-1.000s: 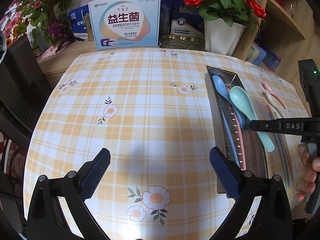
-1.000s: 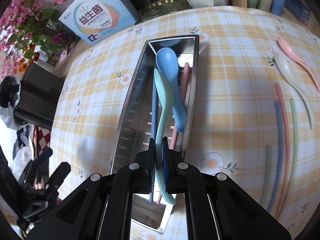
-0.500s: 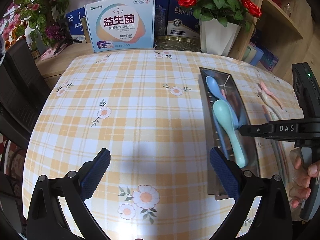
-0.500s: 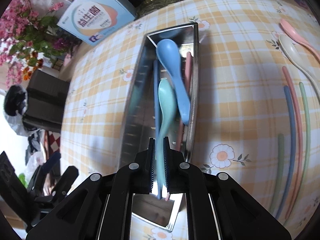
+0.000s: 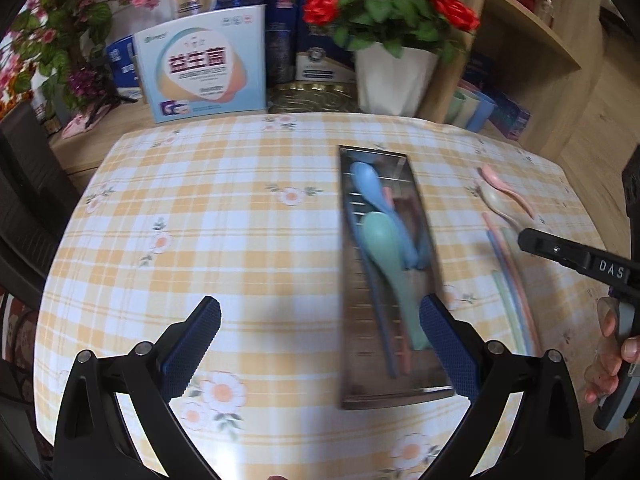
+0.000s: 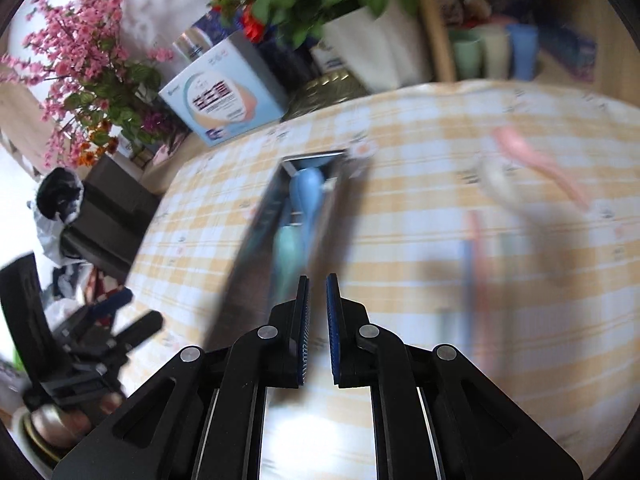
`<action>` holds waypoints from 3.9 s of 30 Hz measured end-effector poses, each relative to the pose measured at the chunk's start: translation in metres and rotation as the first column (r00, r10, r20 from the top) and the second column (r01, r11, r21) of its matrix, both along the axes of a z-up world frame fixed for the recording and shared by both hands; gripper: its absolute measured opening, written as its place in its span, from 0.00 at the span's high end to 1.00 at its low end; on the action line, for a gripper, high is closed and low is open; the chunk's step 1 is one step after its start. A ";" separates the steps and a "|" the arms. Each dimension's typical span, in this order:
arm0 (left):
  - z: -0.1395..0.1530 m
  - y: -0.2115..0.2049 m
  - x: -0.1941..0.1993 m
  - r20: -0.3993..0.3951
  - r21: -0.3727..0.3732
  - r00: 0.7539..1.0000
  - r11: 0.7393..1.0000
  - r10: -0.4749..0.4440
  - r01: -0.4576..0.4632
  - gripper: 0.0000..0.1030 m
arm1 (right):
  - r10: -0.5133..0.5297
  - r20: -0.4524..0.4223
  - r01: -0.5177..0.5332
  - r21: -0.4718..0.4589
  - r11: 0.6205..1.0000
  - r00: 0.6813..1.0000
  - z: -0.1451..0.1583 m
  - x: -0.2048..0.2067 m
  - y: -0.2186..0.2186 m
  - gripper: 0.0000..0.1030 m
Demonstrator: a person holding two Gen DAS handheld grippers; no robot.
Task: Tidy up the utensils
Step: 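Move the left gripper to the green chopstick and close on it, then grasp the white spoon handle with the right gripper and lift it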
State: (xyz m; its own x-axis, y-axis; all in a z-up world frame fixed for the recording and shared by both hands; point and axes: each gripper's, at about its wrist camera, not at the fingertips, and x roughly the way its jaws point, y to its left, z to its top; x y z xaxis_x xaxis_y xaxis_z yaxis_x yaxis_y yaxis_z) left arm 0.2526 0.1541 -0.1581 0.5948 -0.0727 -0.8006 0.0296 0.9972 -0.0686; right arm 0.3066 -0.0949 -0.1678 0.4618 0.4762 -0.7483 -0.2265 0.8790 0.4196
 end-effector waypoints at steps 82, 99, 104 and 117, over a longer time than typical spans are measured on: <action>-0.091 -0.205 -0.012 -0.133 0.058 0.984 0.990 -0.122 0.131 0.89 | -0.222 -0.009 0.222 0.035 0.974 0.975 -0.075 -0.051 -0.180 0.91; -0.060 -0.189 -0.028 -0.008 -0.007 0.994 0.994 -0.111 0.111 0.95 | -0.193 -0.030 0.193 0.003 0.981 0.981 -0.081 -0.054 -0.170 0.91; -0.053 -0.182 -0.027 0.022 -0.014 0.996 0.996 -0.091 0.092 0.95 | -0.186 -0.028 0.186 -0.016 0.982 0.982 -0.079 -0.051 -0.169 0.91; -0.042 -0.153 -0.026 0.060 -0.072 0.998 0.997 -0.018 0.022 0.95 | 0.010 0.127 0.018 -0.219 0.976 0.992 -0.055 0.021 -0.145 0.75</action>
State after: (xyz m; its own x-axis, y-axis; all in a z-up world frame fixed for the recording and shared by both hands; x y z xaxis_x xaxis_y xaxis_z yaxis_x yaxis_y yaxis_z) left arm 0.2263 0.0012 -0.2005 0.6388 -0.1420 -0.7562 0.0558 0.9888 -0.1385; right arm 0.3272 -0.2398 -0.2226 0.5608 0.3053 -0.7696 -0.2620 0.9472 0.1848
